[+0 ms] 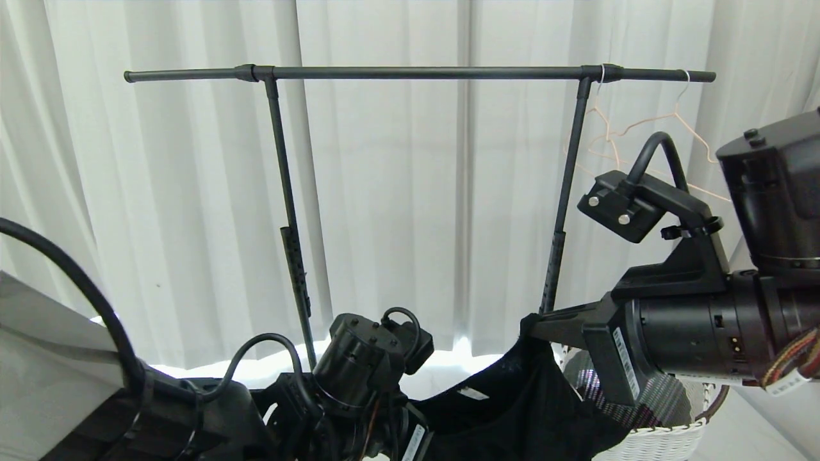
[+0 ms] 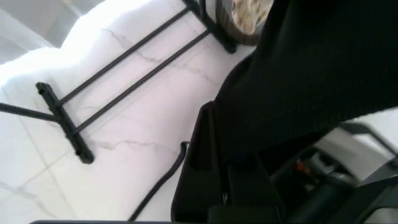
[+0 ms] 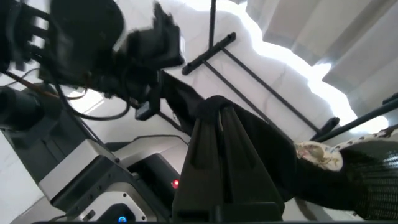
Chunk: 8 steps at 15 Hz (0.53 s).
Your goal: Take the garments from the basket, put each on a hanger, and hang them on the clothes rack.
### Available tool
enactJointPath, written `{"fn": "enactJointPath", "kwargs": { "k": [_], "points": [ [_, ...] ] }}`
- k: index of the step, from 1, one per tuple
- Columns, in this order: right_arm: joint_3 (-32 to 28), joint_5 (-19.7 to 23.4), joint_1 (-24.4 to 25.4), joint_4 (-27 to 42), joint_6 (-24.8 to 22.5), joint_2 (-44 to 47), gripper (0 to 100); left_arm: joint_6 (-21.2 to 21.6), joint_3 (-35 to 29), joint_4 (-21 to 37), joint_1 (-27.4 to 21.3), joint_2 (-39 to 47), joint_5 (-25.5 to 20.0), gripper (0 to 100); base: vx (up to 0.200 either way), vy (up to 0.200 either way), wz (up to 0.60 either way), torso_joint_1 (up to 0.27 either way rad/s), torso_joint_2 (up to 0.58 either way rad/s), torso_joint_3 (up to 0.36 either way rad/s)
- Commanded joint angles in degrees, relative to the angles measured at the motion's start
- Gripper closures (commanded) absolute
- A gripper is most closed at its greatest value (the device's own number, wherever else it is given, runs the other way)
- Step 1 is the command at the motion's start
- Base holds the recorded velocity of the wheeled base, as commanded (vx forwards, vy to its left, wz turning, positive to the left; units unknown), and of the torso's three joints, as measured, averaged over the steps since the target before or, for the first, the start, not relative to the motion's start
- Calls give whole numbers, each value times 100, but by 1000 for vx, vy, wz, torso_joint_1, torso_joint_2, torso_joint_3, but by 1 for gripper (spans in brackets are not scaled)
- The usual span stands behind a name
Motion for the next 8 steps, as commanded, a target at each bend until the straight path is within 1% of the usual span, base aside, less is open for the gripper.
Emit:
{"fn": "enactJointPath", "kwargs": {
  "k": [1,2,3,4,5,7,8],
  "points": [
    [172,-17,-2,-6,15,6,100,-333,-17,-1,18,-559,-133,100,0,0,0,0,0,0],
    [304,-113,-2,-32,23,-3,100,-570,-8,-1,98,-823,-256,100,0,0,0,0,0,0],
    [427,-245,7,-146,23,15,100,-711,-8,8,212,-1051,-335,100,0,0,0,0,0,0],
    [497,-289,7,-296,15,24,100,-737,-8,69,326,-1350,-441,100,0,0,0,0,0,0],
    [506,-289,7,-375,15,32,100,-737,-44,306,449,-1763,-669,100,0,0,0,0,0,0],
    [488,-298,7,-375,15,68,100,-737,-290,1133,634,-2563,-1100,100,0,0,0,0,0,0],
    [462,-307,7,-375,15,68,100,-737,-580,1897,730,-3055,-1311,100,0,0,0,0,0,0]
  ]
}}
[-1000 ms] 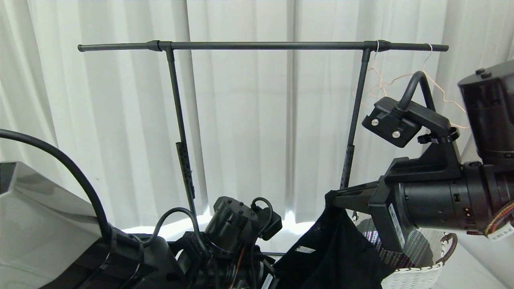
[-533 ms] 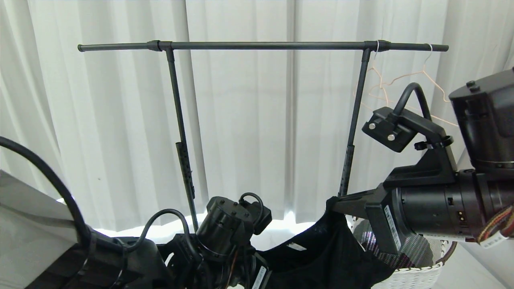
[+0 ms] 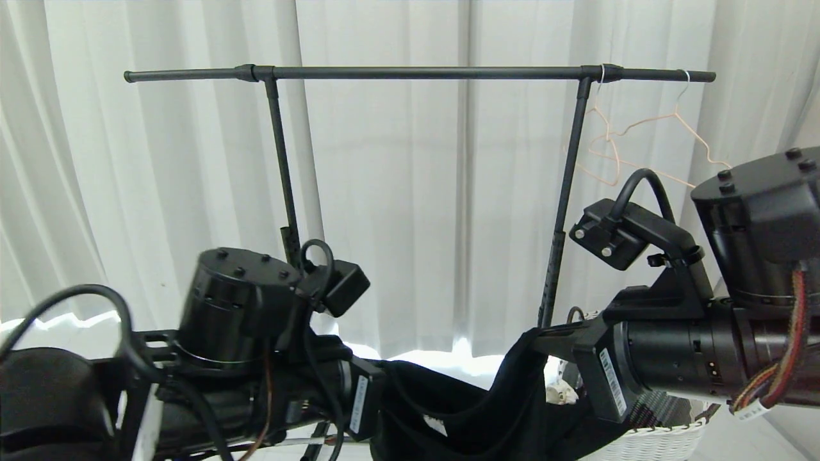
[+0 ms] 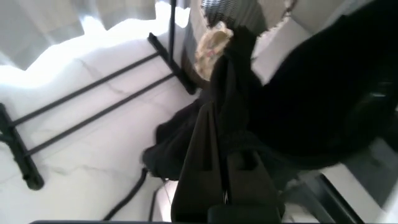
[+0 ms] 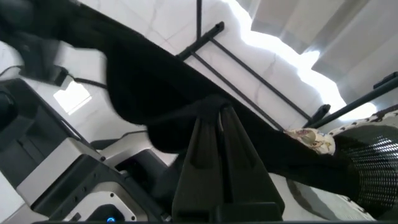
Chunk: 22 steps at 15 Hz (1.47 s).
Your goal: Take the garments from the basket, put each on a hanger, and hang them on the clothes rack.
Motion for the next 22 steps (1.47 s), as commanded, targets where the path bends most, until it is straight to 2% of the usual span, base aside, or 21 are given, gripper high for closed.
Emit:
{"fn": "enactJointPath", "kwargs": {
  "k": [1,3,4,6,8,11,12,14,16,18,20,22],
  "points": [
    [-45,-3,0,-8,-10,35,100,-12,-720,1440,263,-1513,-449,100,0,0,0,0,0,0],
    [-159,-12,0,-8,-10,26,100,-12,-1291,2310,263,-1935,-458,100,0,0,0,0,0,0],
    [-220,-21,0,-8,-10,26,100,-3,-1493,2538,307,-1979,-449,100,0,0,0,0,0,0],
    [-335,-153,0,-8,-19,26,100,164,-1599,2626,632,-1900,-423,100,0,0,0,0,0,0],
    [-379,-390,0,-8,-19,-9,100,674,-1616,2758,843,-1821,-318,100,0,0,0,0,0,0],
    [-466,-531,-9,1,-45,-211,100,1553,-1783,2846,914,-1627,306,100,0,0,0,0,0,0],
    [-713,-522,-88,10,-115,-211,100,1843,-1854,2837,1054,-1487,473,100,0,0,0,0,0,0],
    [-1266,-469,-404,45,-379,-97,100,2142,-2328,2837,1221,-1214,465,100,0,0,0,0,0,0],
    [-1662,-469,-615,106,-616,-88,100,2142,-3190,2837,1177,-801,456,100,0,0,0,0,0,0],
    [-2233,-452,-659,326,-678,-27,100,2142,-3770,2837,1063,-511,491,100,0,0,0,0,0,0],
    [-2646,-337,-650,326,-687,132,100,2142,-3998,2837,993,-493,491,100,0,0,0,0,0,0],
    [-2716,-328,-633,317,-696,149,100,2142,-4042,2828,922,-511,509,100,0,0,0,0,0,0]
  ]
}}
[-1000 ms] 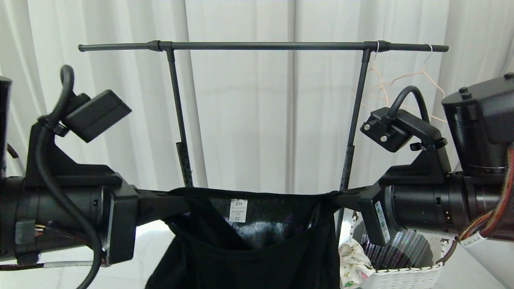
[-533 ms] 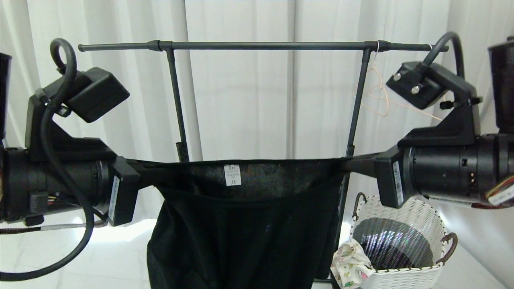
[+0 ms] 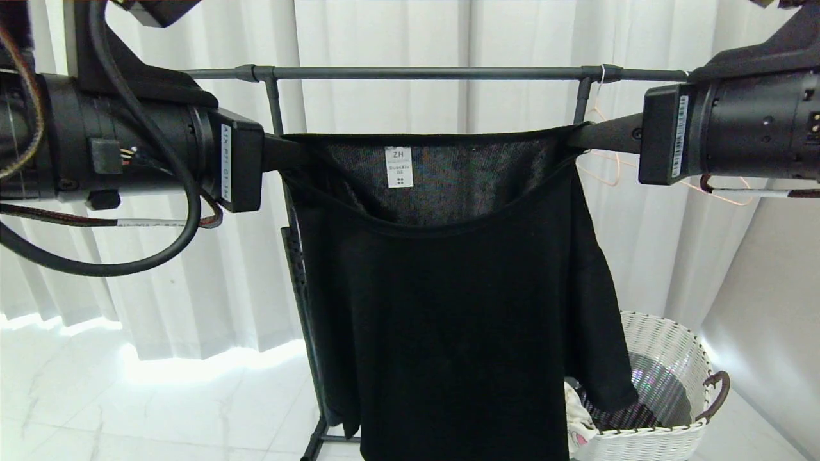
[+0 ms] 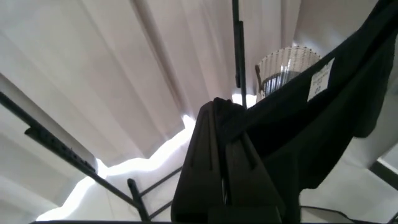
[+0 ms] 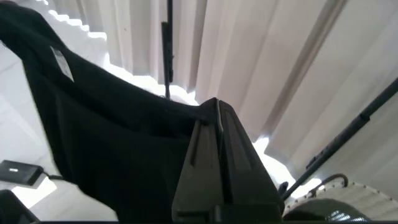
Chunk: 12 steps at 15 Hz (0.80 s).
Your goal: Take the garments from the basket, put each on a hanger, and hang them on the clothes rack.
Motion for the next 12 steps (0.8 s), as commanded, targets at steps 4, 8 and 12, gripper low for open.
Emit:
{"fn": "enactJointPath", "kwargs": {
  "k": [4,8,12],
  "points": [
    [37,-14,2,43,52,-145,100,1,-29,-12,-514,47,161,100,0,0,0,0,0,0],
    [538,3,-7,491,61,-831,100,10,-143,-592,-707,583,135,100,0,0,0,0,0,0],
    [696,21,459,1071,324,-1367,100,159,-293,-1383,-892,1189,-32,100,0,0,0,0,0,0]
  ]
}}
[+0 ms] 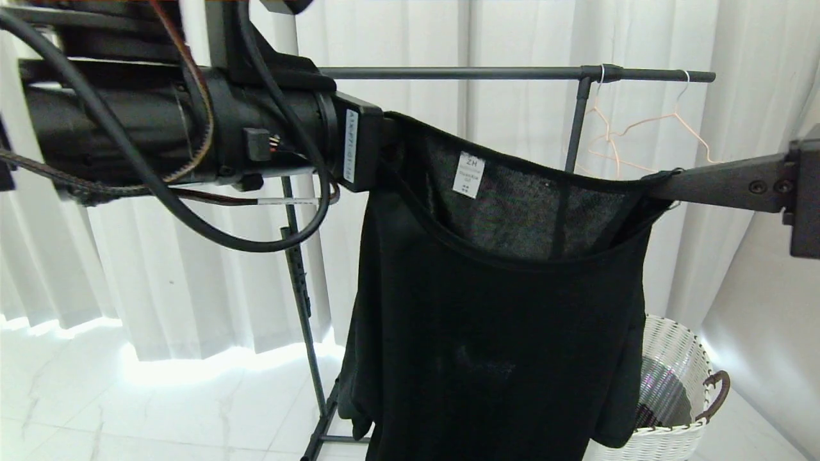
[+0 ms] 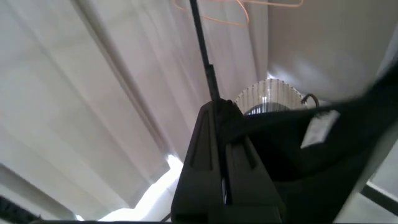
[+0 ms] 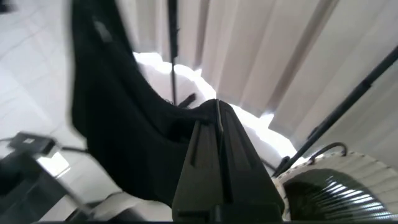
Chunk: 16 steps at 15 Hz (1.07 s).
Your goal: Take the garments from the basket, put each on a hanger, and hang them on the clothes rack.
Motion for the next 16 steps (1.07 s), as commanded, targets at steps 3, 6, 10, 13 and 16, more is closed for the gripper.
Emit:
{"fn": "enactJointPath", "kwargs": {
  "k": [3,6,10,13,16],
  "points": [
    [59,1,636,214,221,-389,100,54,-230,-23,-197,515,16,100,0,0,0,0,0,0],
    [218,1,1066,214,274,-389,100,54,-238,-23,-206,506,42,100,0,0,0,0,0,0],
    [279,-8,1128,214,274,-398,100,54,-221,-14,-206,462,42,100,0,0,0,0,0,0],
    [297,-52,1110,214,274,-433,100,54,-194,56,-206,331,34,100,0,0,0,0,0,0],
    [411,-429,644,285,230,-372,100,1,-19,654,-206,-118,16,100,0,0,0,0,0,0]
  ]
}}
